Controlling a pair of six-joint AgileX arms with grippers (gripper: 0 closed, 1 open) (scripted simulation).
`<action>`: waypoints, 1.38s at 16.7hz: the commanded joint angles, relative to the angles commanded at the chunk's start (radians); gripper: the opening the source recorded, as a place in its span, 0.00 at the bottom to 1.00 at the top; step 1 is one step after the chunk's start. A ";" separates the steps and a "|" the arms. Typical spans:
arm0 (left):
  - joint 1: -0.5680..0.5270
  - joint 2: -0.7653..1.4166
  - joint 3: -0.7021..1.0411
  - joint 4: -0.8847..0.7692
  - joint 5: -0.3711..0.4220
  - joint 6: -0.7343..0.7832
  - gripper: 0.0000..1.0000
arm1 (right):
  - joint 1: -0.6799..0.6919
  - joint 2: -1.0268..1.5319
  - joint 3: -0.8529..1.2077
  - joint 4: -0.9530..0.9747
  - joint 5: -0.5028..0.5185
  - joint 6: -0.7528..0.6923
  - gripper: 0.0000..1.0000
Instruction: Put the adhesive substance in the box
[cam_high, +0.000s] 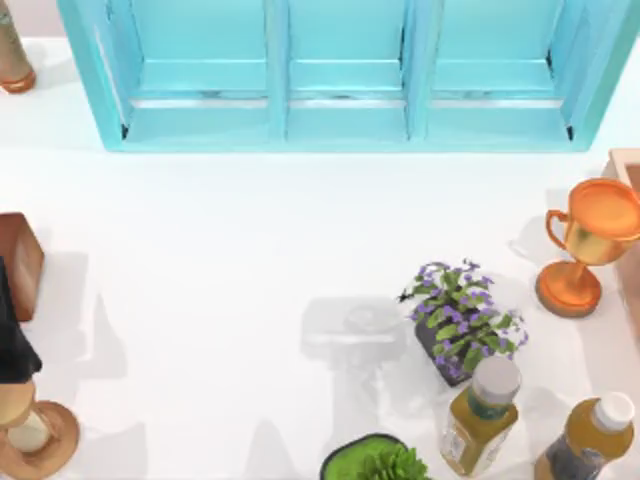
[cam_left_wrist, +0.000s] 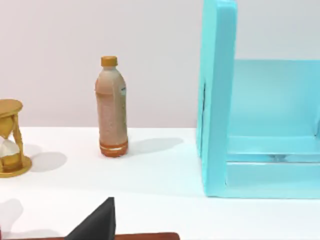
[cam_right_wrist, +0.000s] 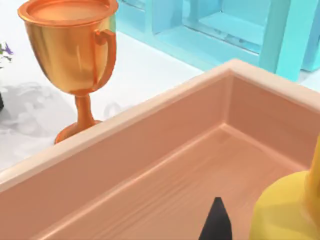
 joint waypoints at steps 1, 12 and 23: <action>0.000 0.000 0.000 0.000 0.000 0.000 1.00 | -0.016 0.006 -0.010 -0.013 -0.010 -0.014 0.00; 0.000 0.000 0.000 0.000 0.000 0.000 1.00 | 0.002 -0.009 -0.047 0.068 -0.014 0.059 0.00; 0.000 0.000 0.000 0.000 0.000 0.000 1.00 | 0.081 -0.070 -0.164 0.503 -0.050 0.440 0.00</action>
